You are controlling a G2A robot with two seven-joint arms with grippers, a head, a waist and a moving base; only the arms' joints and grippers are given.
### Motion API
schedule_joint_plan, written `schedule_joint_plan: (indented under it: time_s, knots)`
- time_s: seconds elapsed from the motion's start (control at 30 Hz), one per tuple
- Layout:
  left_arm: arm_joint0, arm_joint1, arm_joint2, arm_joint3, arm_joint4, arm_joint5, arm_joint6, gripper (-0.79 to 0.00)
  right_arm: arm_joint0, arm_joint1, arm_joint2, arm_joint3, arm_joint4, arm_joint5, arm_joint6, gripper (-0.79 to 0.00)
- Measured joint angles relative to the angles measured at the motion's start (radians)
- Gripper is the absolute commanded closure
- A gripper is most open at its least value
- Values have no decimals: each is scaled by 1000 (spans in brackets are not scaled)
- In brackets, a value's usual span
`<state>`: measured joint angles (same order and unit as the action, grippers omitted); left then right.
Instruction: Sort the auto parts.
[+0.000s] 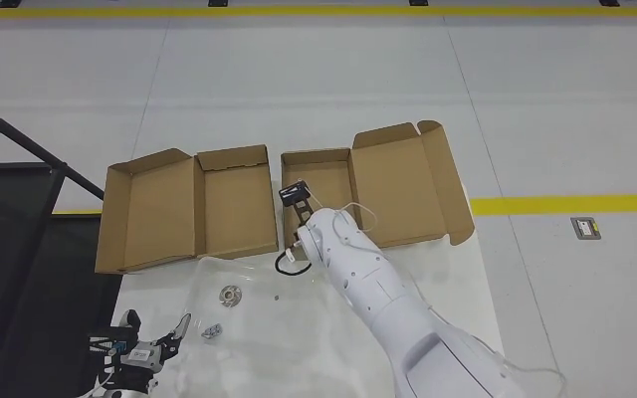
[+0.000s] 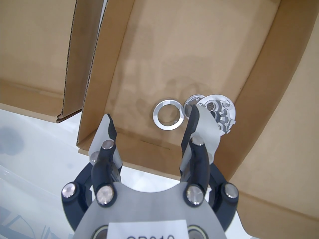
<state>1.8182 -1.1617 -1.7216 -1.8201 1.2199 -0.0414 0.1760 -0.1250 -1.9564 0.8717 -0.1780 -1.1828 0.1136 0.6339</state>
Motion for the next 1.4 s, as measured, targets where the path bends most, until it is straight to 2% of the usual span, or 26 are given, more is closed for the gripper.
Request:
schedule_joint_plan:
  time_s: [0.37,0.63,0.7,0.73,0.83,0.97,1.27,1.33,1.4]
  knots:
    - [0,0,0,0,0,0,0,-785,0,7,25,-49,40,-55,-114,-671]
    - [0,0,0,0,0,0,0,-785,-33,37,56,-137,62,-207,-281,-708]
    - [0,0,0,0,0,0,0,-785,-55,48,62,-179,55,-248,-320,-736]
    - [0,0,0,0,0,0,0,-785,-67,53,64,-201,50,-263,-334,-785]
    - [0,0,0,0,0,0,0,-785,-115,74,66,-291,12,-308,-352,-785]
    - [0,0,0,0,0,0,0,-785,-168,95,61,-397,-34,-399,-314,-785]
    - [0,0,0,0,0,0,0,-785,-165,94,61,-385,-32,-385,-317,-785]
    - [-8,1,1,-12,20,0,4,-785,-181,99,60,-404,-48,-381,-341,-785]
    - [-16,3,5,-32,71,-16,0,-785,-214,112,48,-454,-108,-419,-403,-785]
